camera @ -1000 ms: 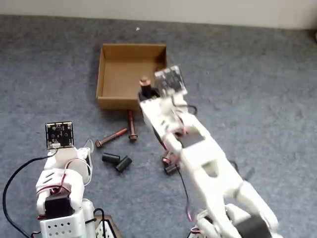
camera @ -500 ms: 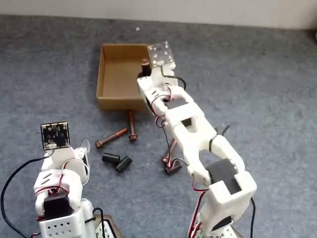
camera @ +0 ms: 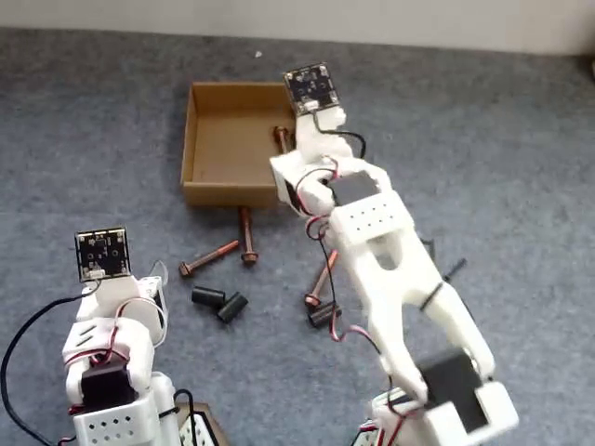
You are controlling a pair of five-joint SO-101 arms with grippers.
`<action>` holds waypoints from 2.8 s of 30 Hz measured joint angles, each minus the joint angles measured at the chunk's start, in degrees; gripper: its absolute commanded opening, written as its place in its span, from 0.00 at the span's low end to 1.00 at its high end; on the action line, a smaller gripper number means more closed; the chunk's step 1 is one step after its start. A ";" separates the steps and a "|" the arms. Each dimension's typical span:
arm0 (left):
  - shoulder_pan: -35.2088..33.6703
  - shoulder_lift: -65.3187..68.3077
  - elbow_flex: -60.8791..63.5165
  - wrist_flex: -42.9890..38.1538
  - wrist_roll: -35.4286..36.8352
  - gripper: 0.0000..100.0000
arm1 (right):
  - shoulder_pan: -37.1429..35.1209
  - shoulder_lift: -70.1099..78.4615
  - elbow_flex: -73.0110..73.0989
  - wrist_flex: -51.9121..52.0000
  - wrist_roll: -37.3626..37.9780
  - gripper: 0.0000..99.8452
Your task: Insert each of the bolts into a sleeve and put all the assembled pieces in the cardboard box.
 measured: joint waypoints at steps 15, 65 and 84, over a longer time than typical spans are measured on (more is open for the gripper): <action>0.00 0.00 0.00 0.00 0.00 0.20 | 0.00 -3.25 8.97 30.95 -21.01 0.17; 0.00 0.00 0.53 0.26 0.00 0.20 | -0.70 -4.22 24.97 14.33 -2.64 0.03; 0.00 0.00 0.53 0.26 0.00 0.20 | -0.26 2.37 24.97 14.42 0.35 0.17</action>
